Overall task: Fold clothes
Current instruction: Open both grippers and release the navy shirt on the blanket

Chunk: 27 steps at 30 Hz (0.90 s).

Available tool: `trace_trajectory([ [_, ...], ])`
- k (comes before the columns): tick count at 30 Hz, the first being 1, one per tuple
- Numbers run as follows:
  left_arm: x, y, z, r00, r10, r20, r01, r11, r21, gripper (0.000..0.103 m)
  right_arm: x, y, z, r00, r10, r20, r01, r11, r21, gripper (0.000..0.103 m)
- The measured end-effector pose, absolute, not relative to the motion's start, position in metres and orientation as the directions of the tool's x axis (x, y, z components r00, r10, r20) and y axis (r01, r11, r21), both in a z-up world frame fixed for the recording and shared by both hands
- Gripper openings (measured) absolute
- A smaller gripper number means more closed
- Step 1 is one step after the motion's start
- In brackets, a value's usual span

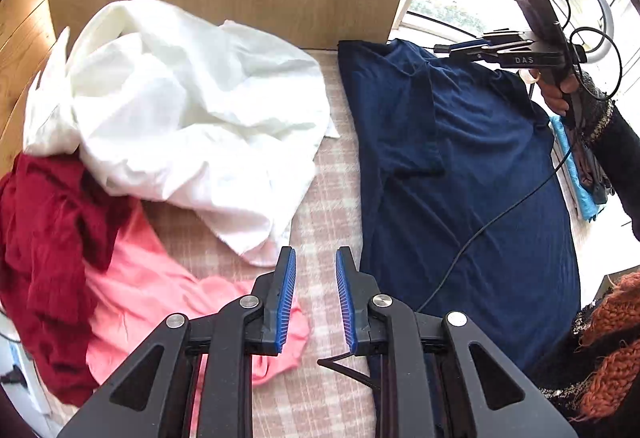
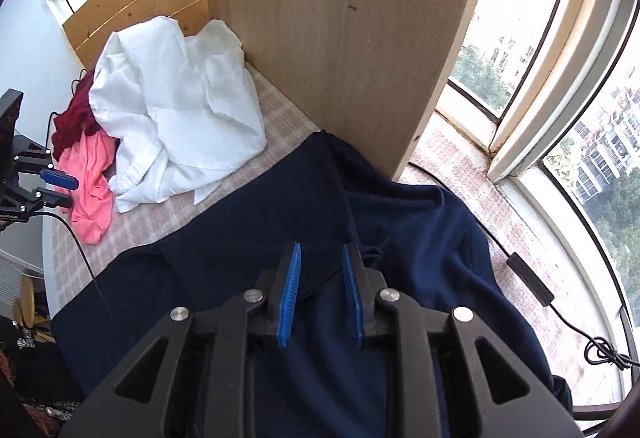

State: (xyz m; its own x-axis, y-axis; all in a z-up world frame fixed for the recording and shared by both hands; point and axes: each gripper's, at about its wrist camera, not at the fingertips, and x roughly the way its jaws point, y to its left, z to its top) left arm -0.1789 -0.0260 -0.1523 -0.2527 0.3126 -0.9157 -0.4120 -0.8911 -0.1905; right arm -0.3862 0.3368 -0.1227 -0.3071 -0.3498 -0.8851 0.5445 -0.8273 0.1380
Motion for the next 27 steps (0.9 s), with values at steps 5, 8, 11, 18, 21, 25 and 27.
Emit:
trace_trajectory([
  [5, -0.117, -0.055, -0.149, -0.264, 0.313, -0.913, -0.352, -0.912, -0.211, 0.020, -0.333, 0.309, -0.107, -0.291, -0.362, -0.886, 0.569, -0.810, 0.143, 0.022],
  [8, -0.072, -0.074, -0.144, -0.283, 0.320, -0.904, -0.305, -0.924, -0.232, 0.021, -0.296, 0.299, -0.094, -0.287, -0.376, -0.881, 0.573, -0.804, 0.156, 0.033],
  [11, -0.024, -0.091, -0.143, -0.300, 0.319, -0.899, -0.248, -0.936, -0.250, 0.025, -0.268, 0.291, -0.082, -0.293, -0.376, -0.879, 0.576, -0.803, 0.152, 0.040],
  [18, 0.079, -0.104, -0.185, -0.231, 0.361, -0.903, -0.148, -0.931, -0.335, 0.026, -0.238, 0.276, -0.084, -0.287, -0.337, -0.897, 0.538, -0.831, 0.140, 0.040],
  [21, 0.106, -0.099, -0.211, -0.185, 0.381, -0.906, -0.146, -0.922, -0.358, 0.026, -0.215, 0.275, -0.089, -0.278, -0.332, -0.901, 0.503, -0.850, 0.158, 0.040],
  [25, 0.126, -0.100, -0.239, -0.155, 0.429, -0.890, -0.143, -0.901, -0.409, 0.026, -0.180, 0.275, -0.086, -0.286, -0.292, -0.913, 0.473, -0.871, 0.130, 0.040],
  [27, 0.128, -0.100, -0.250, -0.150, 0.444, -0.883, -0.144, -0.894, -0.425, 0.026, -0.164, 0.276, -0.083, -0.282, -0.271, -0.920, 0.451, -0.884, 0.122, 0.040],
])
